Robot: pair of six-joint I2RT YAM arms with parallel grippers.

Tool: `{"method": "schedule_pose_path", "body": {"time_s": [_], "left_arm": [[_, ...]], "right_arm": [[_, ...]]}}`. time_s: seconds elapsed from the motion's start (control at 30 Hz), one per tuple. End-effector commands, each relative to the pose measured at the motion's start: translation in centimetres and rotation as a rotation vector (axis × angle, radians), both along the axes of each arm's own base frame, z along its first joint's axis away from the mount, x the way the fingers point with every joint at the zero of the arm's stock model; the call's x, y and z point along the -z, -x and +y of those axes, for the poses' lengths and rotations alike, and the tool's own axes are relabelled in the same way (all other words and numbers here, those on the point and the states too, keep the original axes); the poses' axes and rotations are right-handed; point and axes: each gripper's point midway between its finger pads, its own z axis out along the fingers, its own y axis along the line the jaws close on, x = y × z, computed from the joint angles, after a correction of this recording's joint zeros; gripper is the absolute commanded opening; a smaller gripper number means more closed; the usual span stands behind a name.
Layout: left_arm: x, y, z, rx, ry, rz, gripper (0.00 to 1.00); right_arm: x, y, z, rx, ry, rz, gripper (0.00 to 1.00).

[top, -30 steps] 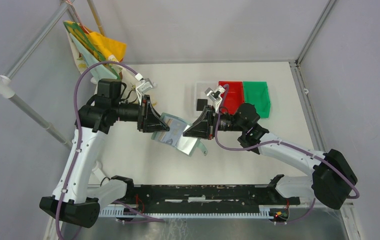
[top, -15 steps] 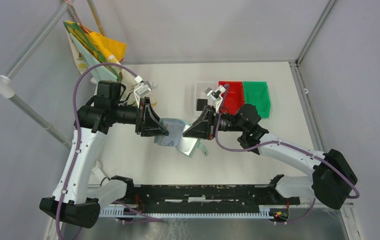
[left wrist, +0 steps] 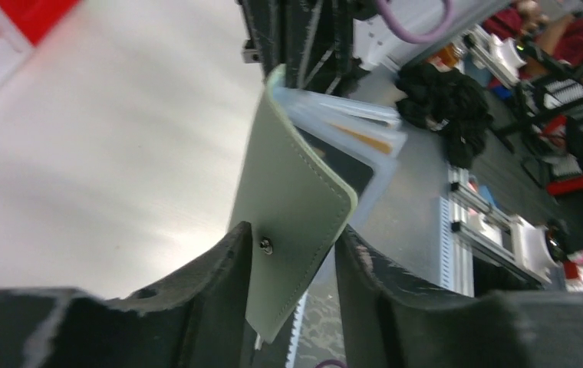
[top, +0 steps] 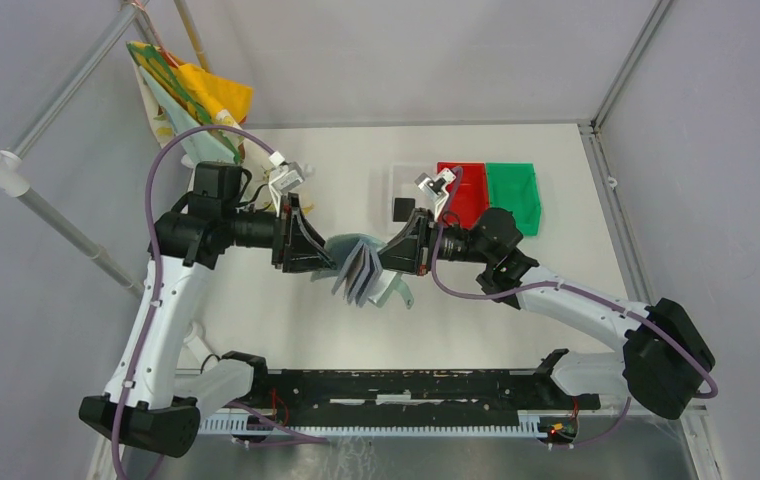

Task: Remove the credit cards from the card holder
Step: Remove the credit card from the card holder.

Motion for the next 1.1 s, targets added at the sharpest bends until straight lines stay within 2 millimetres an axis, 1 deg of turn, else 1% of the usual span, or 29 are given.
{"method": "schedule_pose_path", "body": {"time_s": [0.0,0.07,0.1,0.13,0.2,0.27,0.33,0.47,0.63,0.67,0.83,0.93,0.97,1.07], "left_arm": [[-0.2,-2.4,0.3,-0.146,-0.014,-0.101,0.57],[-0.3,-1.5,0.1,-0.113,0.011,-0.107,0.73],[-0.3,-1.0,0.0,-0.088,0.024,-0.101,0.79],[-0.4,-0.4,0.0,-0.054,0.036,-0.106,0.82],[-0.7,1.1,-0.1,0.013,0.067,-0.101,0.86],[-0.9,1.9,-0.2,0.056,0.099,-0.094,0.87],[-0.9,2.2,-0.2,0.069,0.107,-0.11,0.87],[-0.2,2.2,0.0,0.065,0.091,-0.173,0.88],[1.1,0.9,0.5,-0.004,0.018,-0.286,0.88],[1.3,0.4,0.7,-0.035,0.003,-0.311,0.87],[1.3,-2.0,1.5,-0.188,-0.039,-0.395,0.86],[1.0,-2.7,1.7,-0.228,-0.049,-0.415,0.85],[0.9,-2.6,1.6,-0.225,-0.042,-0.411,0.85],[0.6,-1.1,1.0,-0.146,0.0,-0.379,0.89]], "right_arm": [[-4.4,0.2,-0.1,0.031,-0.111,-0.063,0.0],[-3.6,-0.5,0.4,0.072,-0.046,-0.037,0.0],[-3.4,-0.8,0.5,0.096,-0.026,-0.036,0.0],[-3.4,-1.0,0.5,0.113,-0.018,-0.036,0.0],[-3.6,-1.3,0.3,0.143,-0.015,-0.034,0.0],[-3.8,-1.8,0.5,0.183,0.005,-0.029,0.0],[-3.9,-2.4,0.7,0.227,0.03,-0.019,0.0],[-5.2,-2.2,1.5,0.26,0.02,-0.013,0.0],[-6.2,-2.0,2.5,0.28,0.027,-0.015,0.0],[-6.5,-1.9,2.6,0.277,0.017,-0.015,0.0],[-7.3,-1.5,2.9,0.256,-0.013,-0.014,0.0],[-7.6,-1.2,3.0,0.24,-0.03,-0.007,0.0],[-7.5,-1.2,3.0,0.243,-0.029,-0.005,0.0],[-7.5,-1.3,2.9,0.251,-0.024,-0.001,0.0]]}}
